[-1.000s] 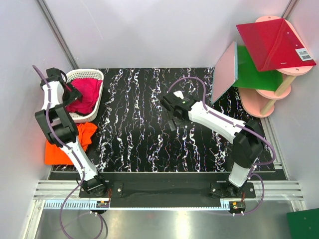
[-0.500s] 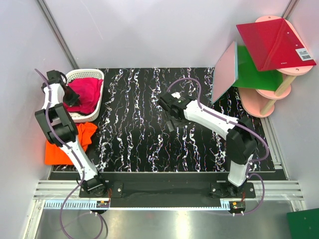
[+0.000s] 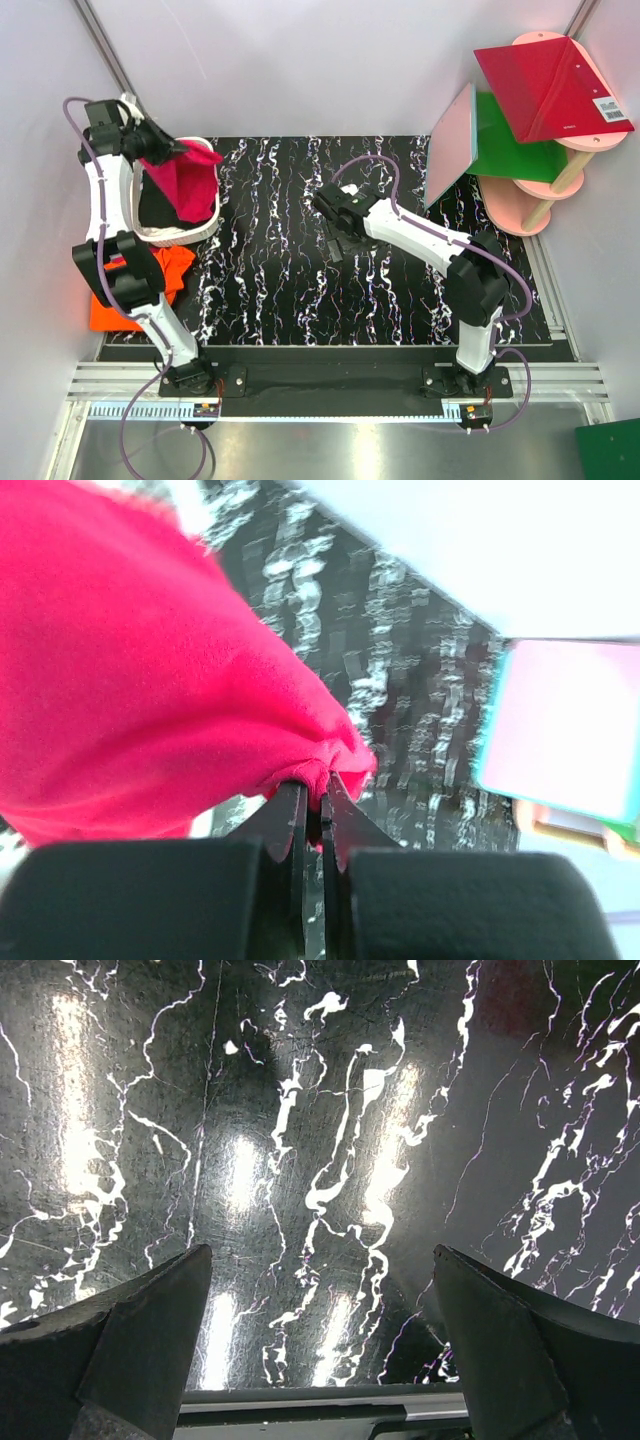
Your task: Fold and stack the t-shirts
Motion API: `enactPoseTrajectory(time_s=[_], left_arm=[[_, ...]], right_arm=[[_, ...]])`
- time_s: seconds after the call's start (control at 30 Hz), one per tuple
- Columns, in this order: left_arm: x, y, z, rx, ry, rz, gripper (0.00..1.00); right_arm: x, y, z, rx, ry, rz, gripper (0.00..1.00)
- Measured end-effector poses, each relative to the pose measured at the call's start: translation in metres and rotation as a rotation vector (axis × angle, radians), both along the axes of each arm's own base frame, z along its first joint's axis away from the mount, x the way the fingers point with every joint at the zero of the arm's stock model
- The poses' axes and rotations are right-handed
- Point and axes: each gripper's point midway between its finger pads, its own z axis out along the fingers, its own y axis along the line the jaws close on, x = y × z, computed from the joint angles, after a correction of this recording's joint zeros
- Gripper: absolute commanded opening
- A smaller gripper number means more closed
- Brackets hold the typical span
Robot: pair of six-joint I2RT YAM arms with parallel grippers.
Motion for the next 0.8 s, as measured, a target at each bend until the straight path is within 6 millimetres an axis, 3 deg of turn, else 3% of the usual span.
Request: enactPoseTrajectory(time_s=[0.17, 0.33, 0.43, 0.53, 0.67, 0.8], left_arm=[[-0.016, -0.034, 0.060, -0.026, -0.157, -0.081, 0.00], [-0.044, -0.093, 0.086, -0.066, -0.232, -0.200, 0.00], [-0.069, -0.155, 0.082, -0.118, -0.238, -0.325, 0.00], [-0.102, -0.216, 0.064, -0.190, -0.197, -0.442, 0.00], [-0.147, -0.281, 0.048, -0.261, -0.131, -0.589, 0.00], [-0.199, -0.345, 0.057, -0.307, -0.124, -0.799, 0.00]], right_arm=[[-0.005, -0.005, -0.009, -0.015, 0.016, -0.007, 1.00], [-0.005, -0.010, -0.011, -0.028, 0.002, -0.038, 1.00], [0.001, -0.014, -0.003, -0.038, -0.045, -0.064, 1.00], [0.010, -0.024, 0.016, -0.057, -0.138, -0.104, 1.00], [0.025, -0.037, 0.059, -0.057, -0.295, -0.157, 1.00], [0.033, -0.051, 0.104, -0.034, -0.440, -0.212, 1.00]])
